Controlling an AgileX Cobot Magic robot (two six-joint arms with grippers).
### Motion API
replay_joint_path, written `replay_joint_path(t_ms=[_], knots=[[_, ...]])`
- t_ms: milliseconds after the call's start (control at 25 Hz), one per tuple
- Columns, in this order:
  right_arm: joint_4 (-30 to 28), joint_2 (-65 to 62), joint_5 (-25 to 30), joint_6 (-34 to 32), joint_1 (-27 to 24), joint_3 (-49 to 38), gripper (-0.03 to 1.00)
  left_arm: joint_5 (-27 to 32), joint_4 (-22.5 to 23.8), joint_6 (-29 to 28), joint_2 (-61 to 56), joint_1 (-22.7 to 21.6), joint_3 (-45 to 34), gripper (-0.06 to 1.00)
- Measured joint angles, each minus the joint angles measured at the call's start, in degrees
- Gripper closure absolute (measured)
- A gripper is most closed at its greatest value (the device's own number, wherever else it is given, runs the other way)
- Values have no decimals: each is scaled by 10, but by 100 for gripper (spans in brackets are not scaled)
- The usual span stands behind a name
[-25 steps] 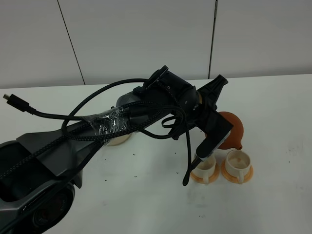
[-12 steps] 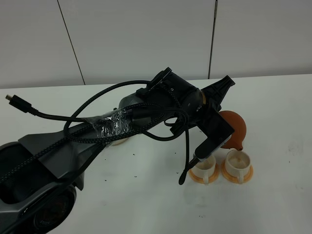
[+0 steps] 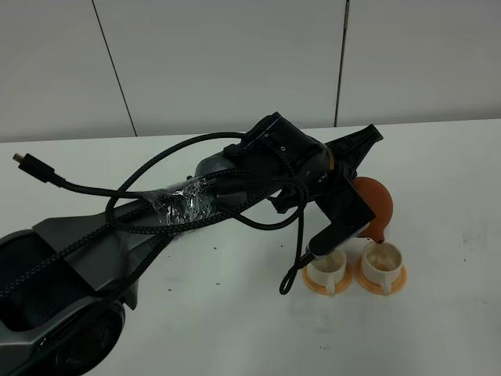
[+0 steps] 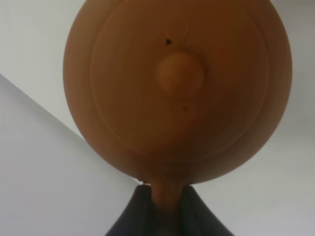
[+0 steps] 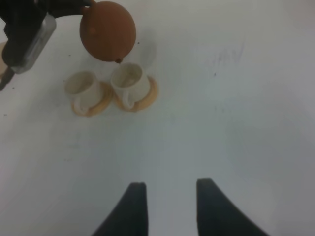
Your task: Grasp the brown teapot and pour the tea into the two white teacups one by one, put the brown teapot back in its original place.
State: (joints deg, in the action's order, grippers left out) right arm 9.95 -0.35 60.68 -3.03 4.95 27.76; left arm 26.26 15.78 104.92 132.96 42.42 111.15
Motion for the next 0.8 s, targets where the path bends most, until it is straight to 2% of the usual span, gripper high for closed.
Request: replay_joint_path(t_ms=[800], knots=[[0,0,0,0,0,0,73,-9,30,12,0,5,0,77]])
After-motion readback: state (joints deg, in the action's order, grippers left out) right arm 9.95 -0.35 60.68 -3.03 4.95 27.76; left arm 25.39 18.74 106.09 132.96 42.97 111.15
